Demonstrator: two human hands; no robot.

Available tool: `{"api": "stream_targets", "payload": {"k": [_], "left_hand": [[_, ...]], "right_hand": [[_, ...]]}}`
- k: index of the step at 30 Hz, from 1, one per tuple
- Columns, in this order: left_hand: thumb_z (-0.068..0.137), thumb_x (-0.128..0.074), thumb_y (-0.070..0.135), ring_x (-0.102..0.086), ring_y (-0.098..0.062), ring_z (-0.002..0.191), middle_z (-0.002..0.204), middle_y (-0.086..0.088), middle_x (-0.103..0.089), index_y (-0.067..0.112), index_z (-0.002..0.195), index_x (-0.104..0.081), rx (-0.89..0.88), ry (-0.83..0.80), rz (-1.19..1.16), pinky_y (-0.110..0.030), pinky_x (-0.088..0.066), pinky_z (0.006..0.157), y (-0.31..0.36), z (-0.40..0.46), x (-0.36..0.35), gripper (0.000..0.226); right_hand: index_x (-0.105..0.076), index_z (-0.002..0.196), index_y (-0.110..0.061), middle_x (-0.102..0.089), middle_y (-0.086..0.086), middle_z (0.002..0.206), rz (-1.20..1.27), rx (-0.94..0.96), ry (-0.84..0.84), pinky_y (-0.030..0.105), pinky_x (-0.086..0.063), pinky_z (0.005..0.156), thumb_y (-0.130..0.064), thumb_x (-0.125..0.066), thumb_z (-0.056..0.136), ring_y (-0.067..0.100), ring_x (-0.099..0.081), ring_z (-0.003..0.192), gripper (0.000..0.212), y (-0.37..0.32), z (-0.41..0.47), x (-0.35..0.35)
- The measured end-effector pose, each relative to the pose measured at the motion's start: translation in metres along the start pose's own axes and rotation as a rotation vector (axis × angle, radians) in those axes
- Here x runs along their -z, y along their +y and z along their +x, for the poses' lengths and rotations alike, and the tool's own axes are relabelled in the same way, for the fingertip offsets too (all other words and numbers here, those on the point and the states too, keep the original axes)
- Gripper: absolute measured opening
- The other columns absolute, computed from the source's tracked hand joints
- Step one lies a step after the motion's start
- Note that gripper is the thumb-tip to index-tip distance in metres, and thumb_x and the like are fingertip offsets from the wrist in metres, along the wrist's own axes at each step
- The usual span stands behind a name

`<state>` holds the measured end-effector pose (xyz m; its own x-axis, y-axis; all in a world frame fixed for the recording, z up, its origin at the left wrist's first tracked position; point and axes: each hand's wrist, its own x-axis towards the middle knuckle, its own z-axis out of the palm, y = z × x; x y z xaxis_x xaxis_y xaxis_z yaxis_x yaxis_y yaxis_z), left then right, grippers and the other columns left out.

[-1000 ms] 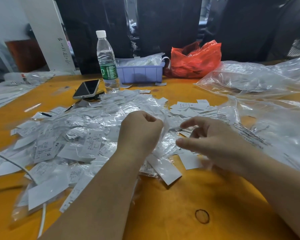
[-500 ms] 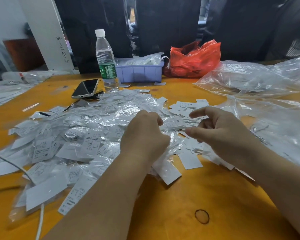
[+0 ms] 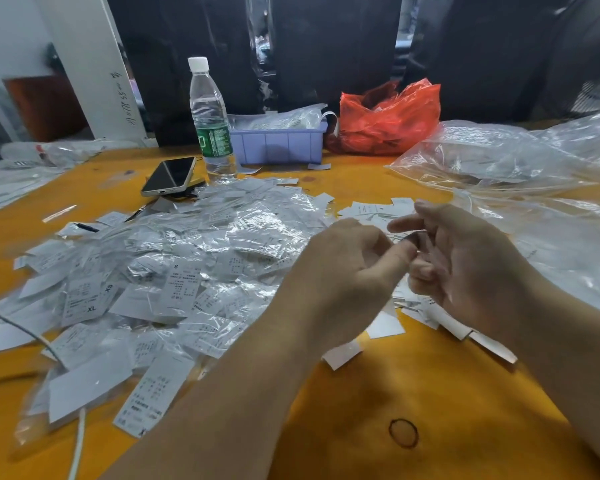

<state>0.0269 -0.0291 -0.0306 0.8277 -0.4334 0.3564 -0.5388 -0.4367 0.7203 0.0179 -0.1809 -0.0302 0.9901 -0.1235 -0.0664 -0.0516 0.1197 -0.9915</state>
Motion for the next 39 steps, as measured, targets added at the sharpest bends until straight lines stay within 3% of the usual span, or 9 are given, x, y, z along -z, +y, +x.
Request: {"api": "stream_targets", "payload": {"k": [3, 6, 9, 13, 20, 24, 29, 36, 39], "left_hand": [[0.076, -0.055, 0.069, -0.052, 0.006, 0.083, 0.087, 0.019, -0.056, 0.034, 0.082, -0.068, -0.03, -0.087, 0.029, -0.019, -0.036, 0.065, 0.0, -0.002, -0.001, 0.037], [0.076, -0.067, 0.063, -0.053, 0.009, 0.082, 0.083, 0.028, -0.055, 0.043, 0.074, -0.064, -0.085, -0.145, -0.025, -0.01, -0.036, 0.062, 0.005, -0.006, -0.002, 0.02], [0.082, -0.073, 0.044, -0.056, 0.009, 0.078, 0.078, 0.025, -0.058, 0.033, 0.079, -0.07, -0.112, -0.13, -0.059, -0.007, -0.038, 0.063, 0.005, -0.006, -0.006, 0.011], [0.091, -0.065, 0.022, -0.053, 0.015, 0.063, 0.06, 0.033, -0.056, 0.027, 0.071, -0.067, -0.035, -0.032, -0.092, -0.002, -0.035, 0.055, 0.0, -0.001, -0.002, 0.02], [0.088, -0.06, 0.018, -0.045, 0.0, 0.05, 0.054, 0.013, -0.052, 0.013, 0.072, -0.065, 0.15, 0.125, -0.259, -0.011, -0.035, 0.046, -0.009, 0.007, 0.008, 0.018], [0.081, -0.056, 0.024, -0.043, -0.011, 0.055, 0.057, 0.005, -0.047, 0.003, 0.074, -0.06, 0.176, 0.15, -0.269, -0.025, -0.036, 0.052, -0.01, 0.008, 0.01, 0.022], [0.089, -0.06, 0.022, -0.046, -0.007, 0.054, 0.056, 0.01, -0.05, 0.012, 0.072, -0.063, 0.206, 0.168, -0.309, -0.018, -0.038, 0.05, -0.012, 0.007, 0.012, 0.02], [0.09, -0.056, 0.009, -0.055, -0.005, 0.067, 0.081, 0.011, -0.063, 0.026, 0.083, -0.068, 0.194, 0.158, -0.369, -0.016, -0.043, 0.054, -0.013, 0.006, 0.01, 0.022], [0.088, -0.056, 0.011, -0.056, -0.007, 0.071, 0.086, 0.009, -0.063, 0.028, 0.086, -0.068, 0.191, 0.159, -0.373, -0.012, -0.042, 0.052, -0.014, 0.006, 0.01, 0.021]], "right_hand": [[-0.061, 0.11, -0.004, -0.049, 0.009, 0.087, 0.063, -0.016, 0.007, 0.026, -0.044, 0.053, -0.043, -0.044, 0.097, 0.017, -0.053, 0.068, 0.044, -0.001, -0.001, -0.001], [-0.059, 0.116, -0.004, -0.056, 0.019, 0.1, 0.1, -0.033, -0.037, 0.034, -0.055, 0.066, -0.046, -0.046, 0.095, 0.029, -0.065, 0.084, 0.049, 0.0, -0.003, -0.003], [-0.06, 0.104, -0.007, -0.057, 0.013, 0.078, 0.073, -0.023, -0.057, 0.035, -0.052, 0.069, -0.047, -0.046, 0.095, 0.027, -0.064, 0.071, 0.043, 0.001, -0.003, -0.006], [-0.059, 0.103, -0.004, -0.048, 0.016, 0.087, -0.052, 0.044, -0.087, 0.035, -0.036, 0.059, -0.044, -0.038, 0.099, 0.028, -0.042, 0.061, 0.045, 0.003, -0.002, -0.007], [-0.067, 0.088, -0.003, -0.053, 0.002, 0.066, -0.126, 0.103, -0.173, 0.031, -0.039, 0.052, -0.035, -0.043, 0.098, 0.016, -0.045, 0.054, 0.041, -0.001, -0.004, 0.001], [-0.065, 0.078, -0.004, -0.054, 0.001, 0.062, -0.26, 0.133, -0.296, 0.029, -0.041, 0.053, -0.029, -0.069, 0.076, 0.015, -0.047, 0.056, 0.025, -0.006, -0.008, 0.003], [-0.069, 0.073, -0.003, -0.051, 0.006, 0.059, -0.293, 0.109, -0.361, 0.026, -0.04, 0.05, -0.023, -0.072, 0.062, 0.013, -0.045, 0.052, 0.024, -0.009, -0.008, 0.006], [-0.07, 0.068, -0.007, -0.048, 0.005, 0.058, -0.1, 0.129, -0.174, 0.023, -0.038, 0.044, -0.028, -0.078, 0.05, 0.013, -0.041, 0.049, 0.029, -0.009, -0.001, 0.011], [-0.07, 0.062, -0.012, -0.053, 0.004, 0.058, -0.1, 0.12, -0.161, 0.025, -0.04, 0.046, -0.022, -0.075, 0.055, 0.014, -0.045, 0.05, 0.014, -0.009, 0.0, 0.011]]}}
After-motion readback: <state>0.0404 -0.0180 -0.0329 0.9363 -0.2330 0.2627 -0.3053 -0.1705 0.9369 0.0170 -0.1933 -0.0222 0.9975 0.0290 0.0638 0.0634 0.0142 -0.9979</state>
